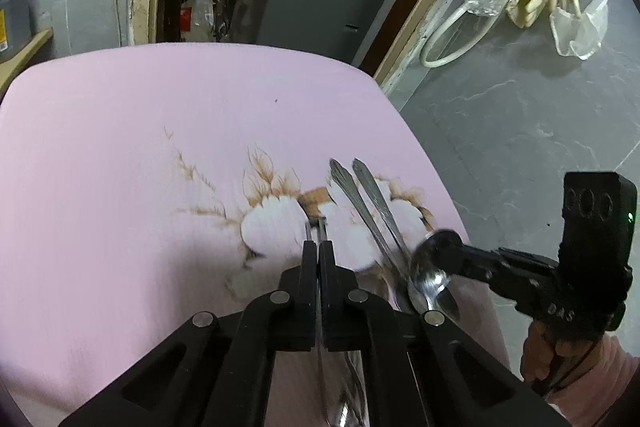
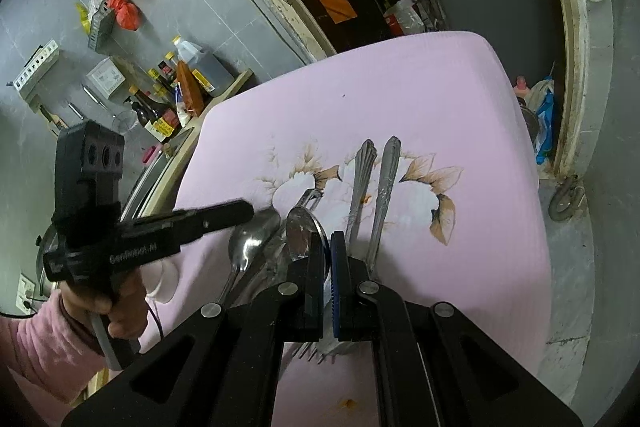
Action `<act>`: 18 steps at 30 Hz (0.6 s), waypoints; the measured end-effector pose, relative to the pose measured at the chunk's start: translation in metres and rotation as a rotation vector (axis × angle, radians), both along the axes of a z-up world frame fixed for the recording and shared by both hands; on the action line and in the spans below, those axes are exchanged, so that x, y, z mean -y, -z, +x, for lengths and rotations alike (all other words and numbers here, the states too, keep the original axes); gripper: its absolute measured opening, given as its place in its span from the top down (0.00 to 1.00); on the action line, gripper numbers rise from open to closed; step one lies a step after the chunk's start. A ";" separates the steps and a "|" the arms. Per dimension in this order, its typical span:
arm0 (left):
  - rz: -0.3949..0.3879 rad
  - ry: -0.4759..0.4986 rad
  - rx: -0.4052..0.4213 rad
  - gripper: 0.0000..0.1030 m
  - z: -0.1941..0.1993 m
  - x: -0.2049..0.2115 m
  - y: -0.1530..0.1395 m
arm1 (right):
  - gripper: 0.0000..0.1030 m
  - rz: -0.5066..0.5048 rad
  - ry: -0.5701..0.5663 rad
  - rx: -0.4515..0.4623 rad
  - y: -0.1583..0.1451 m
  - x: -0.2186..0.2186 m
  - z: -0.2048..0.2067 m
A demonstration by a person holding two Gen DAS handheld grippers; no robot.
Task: Organize utensils
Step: 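Lift the steel spoon with the left tool while the right tool lifts another spoon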
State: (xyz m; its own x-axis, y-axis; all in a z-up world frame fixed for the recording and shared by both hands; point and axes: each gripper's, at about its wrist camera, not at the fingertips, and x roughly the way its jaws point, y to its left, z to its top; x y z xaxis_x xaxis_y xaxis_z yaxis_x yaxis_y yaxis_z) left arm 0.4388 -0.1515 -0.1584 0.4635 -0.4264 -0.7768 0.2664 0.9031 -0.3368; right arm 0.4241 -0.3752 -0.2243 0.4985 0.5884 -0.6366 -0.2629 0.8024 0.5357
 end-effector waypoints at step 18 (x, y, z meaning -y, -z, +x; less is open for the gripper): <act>-0.059 -0.057 -0.144 0.58 -0.017 -0.019 0.023 | 0.97 -0.012 0.018 -0.030 0.007 0.004 -0.005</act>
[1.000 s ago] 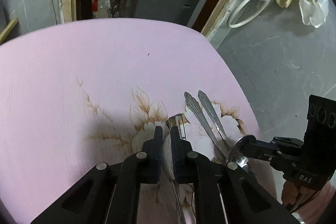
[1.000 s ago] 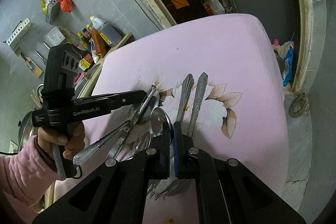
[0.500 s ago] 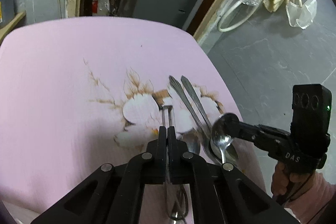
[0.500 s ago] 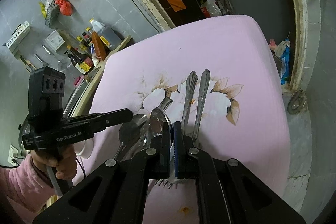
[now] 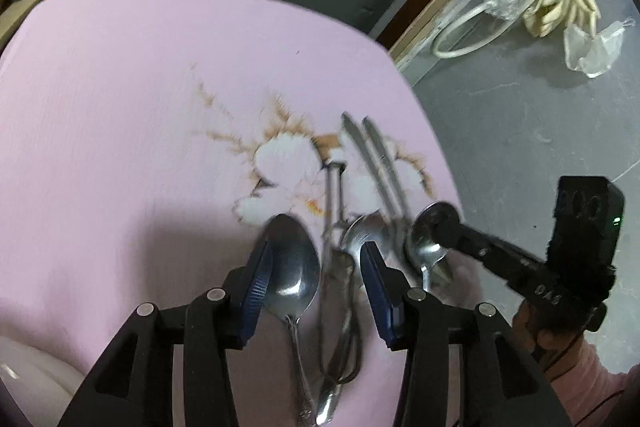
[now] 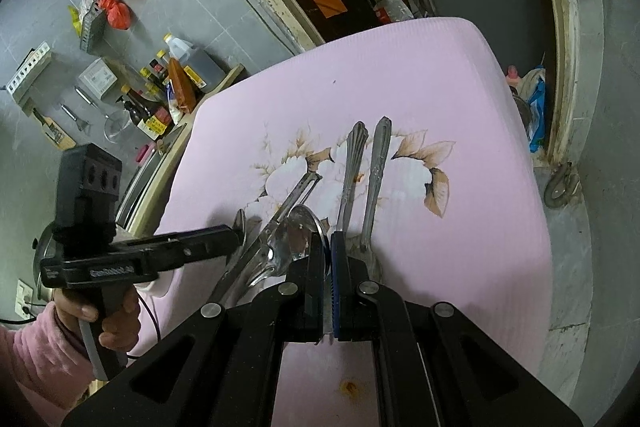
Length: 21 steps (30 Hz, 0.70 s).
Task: Organize utensils
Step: 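Lift the steel spoon with the left tool while the right tool lifts another spoon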
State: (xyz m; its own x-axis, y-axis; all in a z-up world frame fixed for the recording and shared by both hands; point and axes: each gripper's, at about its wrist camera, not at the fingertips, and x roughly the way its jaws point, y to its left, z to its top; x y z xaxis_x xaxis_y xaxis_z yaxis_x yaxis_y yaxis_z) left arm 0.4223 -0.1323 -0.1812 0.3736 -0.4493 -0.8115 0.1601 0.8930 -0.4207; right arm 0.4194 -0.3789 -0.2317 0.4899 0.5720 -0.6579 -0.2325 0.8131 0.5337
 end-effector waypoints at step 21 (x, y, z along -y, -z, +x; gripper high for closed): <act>0.149 0.023 0.009 0.67 0.010 0.011 0.003 | 0.97 -0.032 0.009 0.041 -0.011 -0.004 -0.008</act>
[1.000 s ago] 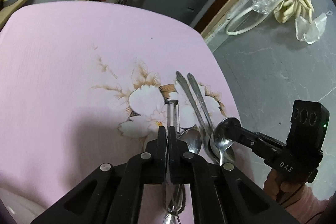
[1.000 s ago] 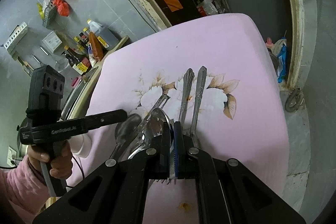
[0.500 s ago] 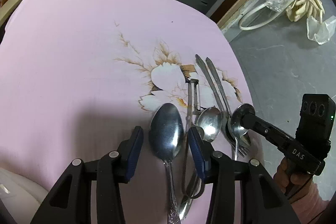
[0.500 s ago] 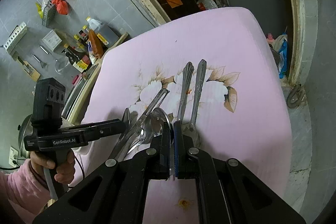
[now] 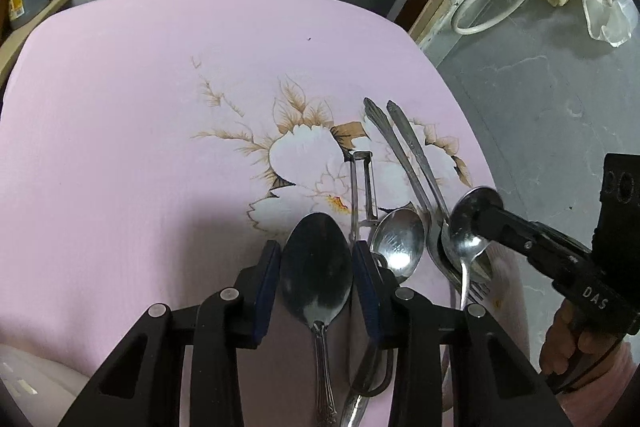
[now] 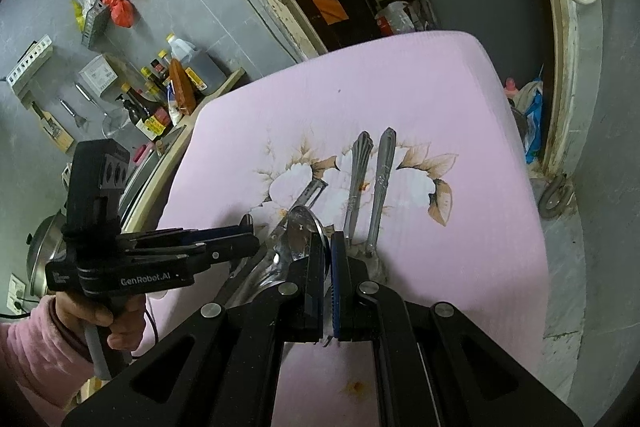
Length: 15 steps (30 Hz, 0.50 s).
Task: Organize utensils
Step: 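Lift the steel spoon with the left tool while the right tool lifts another spoon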
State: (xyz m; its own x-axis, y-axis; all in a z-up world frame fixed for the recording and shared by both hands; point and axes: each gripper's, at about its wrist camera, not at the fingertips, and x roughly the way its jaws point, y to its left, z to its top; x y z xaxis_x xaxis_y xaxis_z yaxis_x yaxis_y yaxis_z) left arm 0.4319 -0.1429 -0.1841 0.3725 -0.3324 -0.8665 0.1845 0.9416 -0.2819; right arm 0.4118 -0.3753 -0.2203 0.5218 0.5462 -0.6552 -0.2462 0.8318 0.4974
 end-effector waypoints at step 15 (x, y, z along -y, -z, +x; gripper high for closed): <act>0.005 0.032 0.286 0.67 -0.067 0.002 -0.056 | 0.97 -0.090 0.093 0.161 -0.045 -0.010 -0.051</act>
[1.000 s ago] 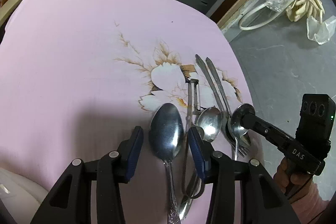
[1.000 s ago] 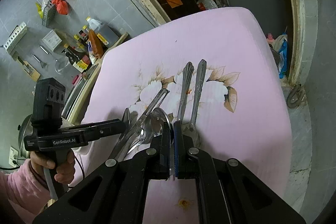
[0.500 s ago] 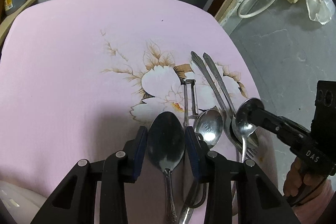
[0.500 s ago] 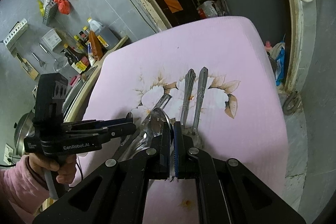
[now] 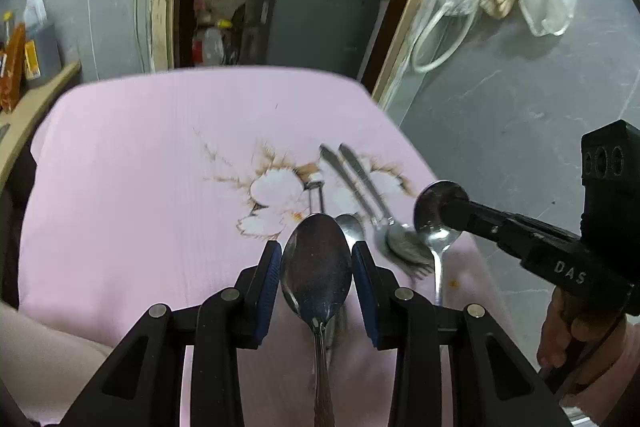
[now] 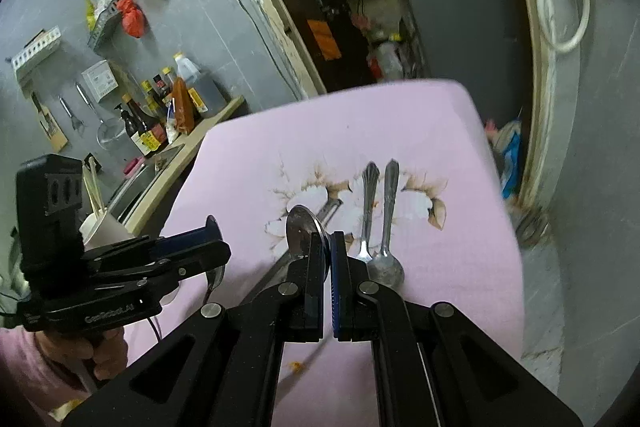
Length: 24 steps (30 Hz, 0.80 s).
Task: Organize utensils
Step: 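Lift the steel spoon with the left tool while the right tool lifts another spoon, then carry both held spoons up and over the white caddy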
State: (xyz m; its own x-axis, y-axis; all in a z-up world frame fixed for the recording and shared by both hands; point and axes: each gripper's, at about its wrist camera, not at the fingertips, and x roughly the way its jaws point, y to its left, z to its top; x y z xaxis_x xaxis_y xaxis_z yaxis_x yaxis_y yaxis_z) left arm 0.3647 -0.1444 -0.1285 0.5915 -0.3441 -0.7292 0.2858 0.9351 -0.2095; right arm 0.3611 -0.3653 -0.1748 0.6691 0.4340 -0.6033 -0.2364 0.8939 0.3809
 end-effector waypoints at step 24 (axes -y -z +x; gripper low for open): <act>-0.068 -0.046 0.321 0.68 -0.060 -0.048 -0.090 | 0.97 -0.125 0.191 0.257 -0.107 -0.055 -0.074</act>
State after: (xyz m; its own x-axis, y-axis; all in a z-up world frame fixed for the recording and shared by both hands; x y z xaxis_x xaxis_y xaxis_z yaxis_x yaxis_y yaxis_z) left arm 0.3046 -0.0964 -0.0390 0.8037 -0.3528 -0.4792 0.3047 0.9357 -0.1779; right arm 0.2866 -0.3099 -0.0679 0.8681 0.2197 -0.4450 -0.1346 0.9673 0.2150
